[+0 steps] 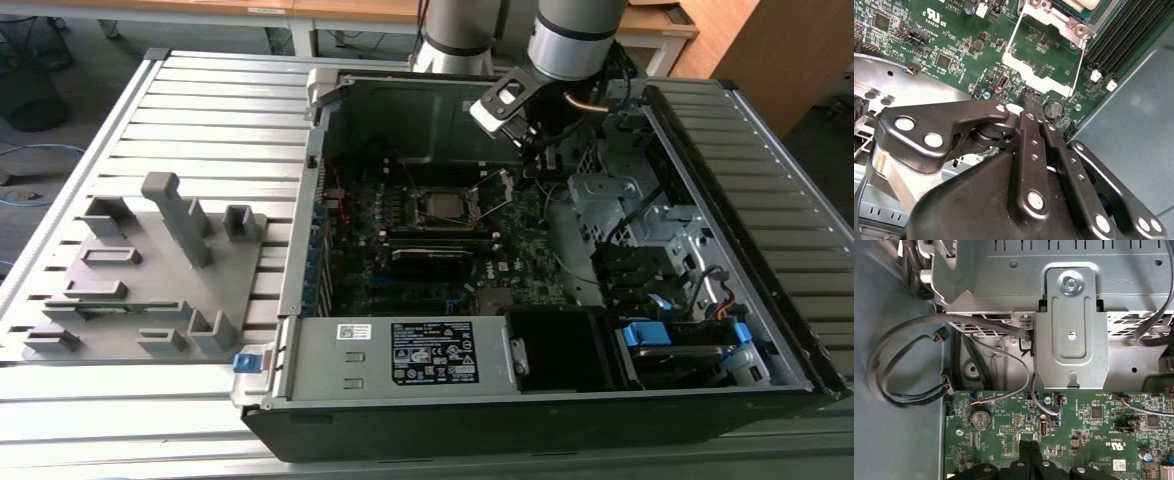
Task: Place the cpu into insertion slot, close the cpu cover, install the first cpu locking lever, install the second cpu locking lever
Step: 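Close the cpu cover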
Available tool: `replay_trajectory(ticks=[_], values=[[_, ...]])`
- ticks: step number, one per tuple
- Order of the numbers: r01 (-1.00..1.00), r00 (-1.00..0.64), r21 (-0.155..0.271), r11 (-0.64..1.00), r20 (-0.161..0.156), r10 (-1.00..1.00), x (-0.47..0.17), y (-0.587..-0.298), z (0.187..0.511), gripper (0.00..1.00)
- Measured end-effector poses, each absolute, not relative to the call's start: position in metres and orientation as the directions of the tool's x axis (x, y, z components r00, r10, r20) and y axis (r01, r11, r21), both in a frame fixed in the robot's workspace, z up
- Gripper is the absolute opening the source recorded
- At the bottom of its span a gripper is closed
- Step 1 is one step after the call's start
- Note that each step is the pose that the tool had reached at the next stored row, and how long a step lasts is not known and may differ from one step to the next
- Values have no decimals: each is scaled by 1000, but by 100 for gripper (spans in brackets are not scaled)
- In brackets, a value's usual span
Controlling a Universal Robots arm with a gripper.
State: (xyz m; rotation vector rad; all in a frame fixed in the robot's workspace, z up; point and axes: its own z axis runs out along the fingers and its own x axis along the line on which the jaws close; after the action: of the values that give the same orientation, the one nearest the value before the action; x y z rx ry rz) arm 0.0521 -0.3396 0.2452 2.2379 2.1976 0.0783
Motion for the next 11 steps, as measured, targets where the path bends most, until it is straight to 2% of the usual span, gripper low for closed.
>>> replay_trajectory(ticks=[11], values=[[999, 18, 32, -19, 33, 999, 52, -340, 245, 11]])
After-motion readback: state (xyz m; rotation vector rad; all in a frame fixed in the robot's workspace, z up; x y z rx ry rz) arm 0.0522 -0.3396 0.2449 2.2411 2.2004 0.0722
